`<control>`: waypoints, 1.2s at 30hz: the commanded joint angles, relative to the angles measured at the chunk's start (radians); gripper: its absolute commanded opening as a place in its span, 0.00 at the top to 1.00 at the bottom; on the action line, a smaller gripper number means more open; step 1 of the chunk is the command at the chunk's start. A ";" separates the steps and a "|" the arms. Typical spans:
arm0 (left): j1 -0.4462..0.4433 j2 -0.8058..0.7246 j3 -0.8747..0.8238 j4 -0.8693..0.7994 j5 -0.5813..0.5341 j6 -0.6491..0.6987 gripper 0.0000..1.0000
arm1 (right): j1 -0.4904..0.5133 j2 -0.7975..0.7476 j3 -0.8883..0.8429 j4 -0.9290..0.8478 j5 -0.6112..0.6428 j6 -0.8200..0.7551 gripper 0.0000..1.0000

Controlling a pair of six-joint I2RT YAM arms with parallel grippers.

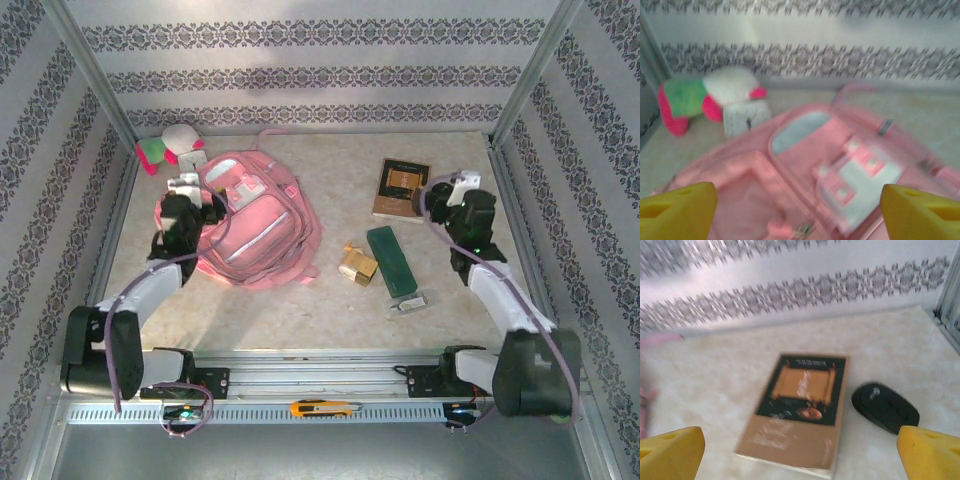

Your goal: Pack books, pencil case, and school supplies into a backpack

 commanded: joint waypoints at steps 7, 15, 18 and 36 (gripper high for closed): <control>-0.275 0.110 0.307 -0.723 0.168 -0.112 0.27 | 0.305 -0.012 0.098 -0.459 -0.147 0.357 0.02; -0.420 0.369 0.491 -0.969 0.005 0.081 0.28 | 0.413 -0.032 -0.014 -0.333 -0.113 0.480 0.02; -0.421 0.407 0.493 -0.958 -0.001 0.095 0.28 | 0.418 -0.075 -0.050 -0.315 -0.064 0.492 0.02; -0.446 0.260 0.532 -0.946 0.171 0.292 1.00 | 0.453 -0.132 -0.079 -0.236 -0.131 0.407 0.02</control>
